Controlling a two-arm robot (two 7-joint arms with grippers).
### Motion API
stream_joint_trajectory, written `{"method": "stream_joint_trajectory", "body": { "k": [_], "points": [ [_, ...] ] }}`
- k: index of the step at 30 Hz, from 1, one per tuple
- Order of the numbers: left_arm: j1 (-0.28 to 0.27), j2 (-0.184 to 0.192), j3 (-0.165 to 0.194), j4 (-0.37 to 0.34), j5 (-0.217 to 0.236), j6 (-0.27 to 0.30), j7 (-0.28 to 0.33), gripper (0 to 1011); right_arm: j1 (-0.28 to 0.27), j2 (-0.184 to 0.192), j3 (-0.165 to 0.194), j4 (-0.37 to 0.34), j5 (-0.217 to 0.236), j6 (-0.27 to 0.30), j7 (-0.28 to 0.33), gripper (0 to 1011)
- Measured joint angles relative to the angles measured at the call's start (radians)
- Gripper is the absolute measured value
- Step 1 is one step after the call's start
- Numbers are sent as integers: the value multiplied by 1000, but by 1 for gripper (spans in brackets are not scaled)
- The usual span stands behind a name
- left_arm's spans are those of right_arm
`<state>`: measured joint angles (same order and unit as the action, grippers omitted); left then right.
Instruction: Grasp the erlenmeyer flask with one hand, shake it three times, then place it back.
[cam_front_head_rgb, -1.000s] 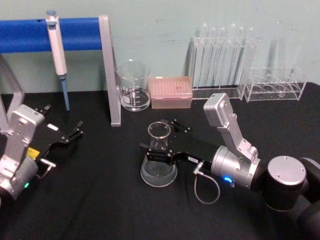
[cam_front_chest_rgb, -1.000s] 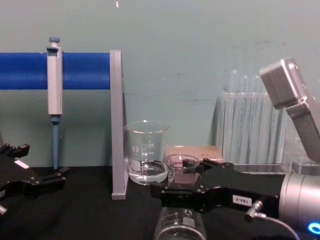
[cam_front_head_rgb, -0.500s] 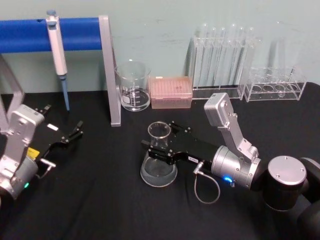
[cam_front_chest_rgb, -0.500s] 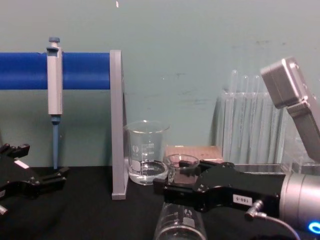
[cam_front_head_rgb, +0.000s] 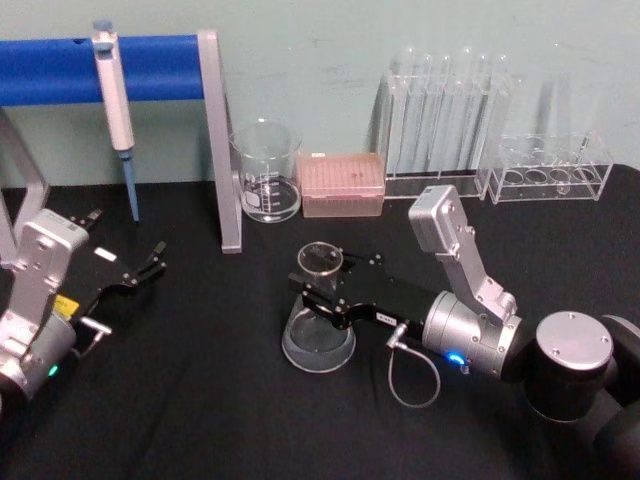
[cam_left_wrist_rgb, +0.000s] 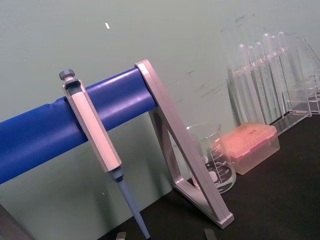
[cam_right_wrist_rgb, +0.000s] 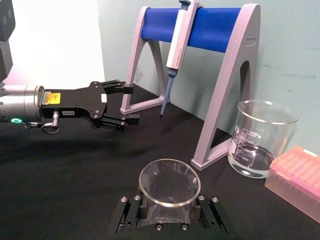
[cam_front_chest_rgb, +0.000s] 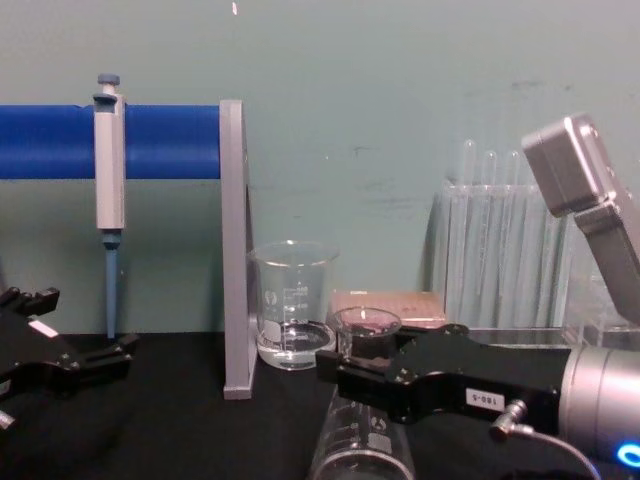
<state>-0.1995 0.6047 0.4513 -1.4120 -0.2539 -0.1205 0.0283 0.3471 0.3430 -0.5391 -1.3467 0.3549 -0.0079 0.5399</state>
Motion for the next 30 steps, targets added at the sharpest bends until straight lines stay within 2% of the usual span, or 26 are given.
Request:
{"method": "stream_joint_trajectory", "body": {
  "k": [7,15,30],
  "points": [
    [0,0,0,0,0,0,0,1001,0,0,0,0,1,0,0,449],
    [0,0,0,0,0,0,0,1001,-6,0,18,-18,11,-11,-6,449],
    [0,0,0,0,0,0,0,1001,-18,31,77,-158,53,2,-36,449]
  ]
}}
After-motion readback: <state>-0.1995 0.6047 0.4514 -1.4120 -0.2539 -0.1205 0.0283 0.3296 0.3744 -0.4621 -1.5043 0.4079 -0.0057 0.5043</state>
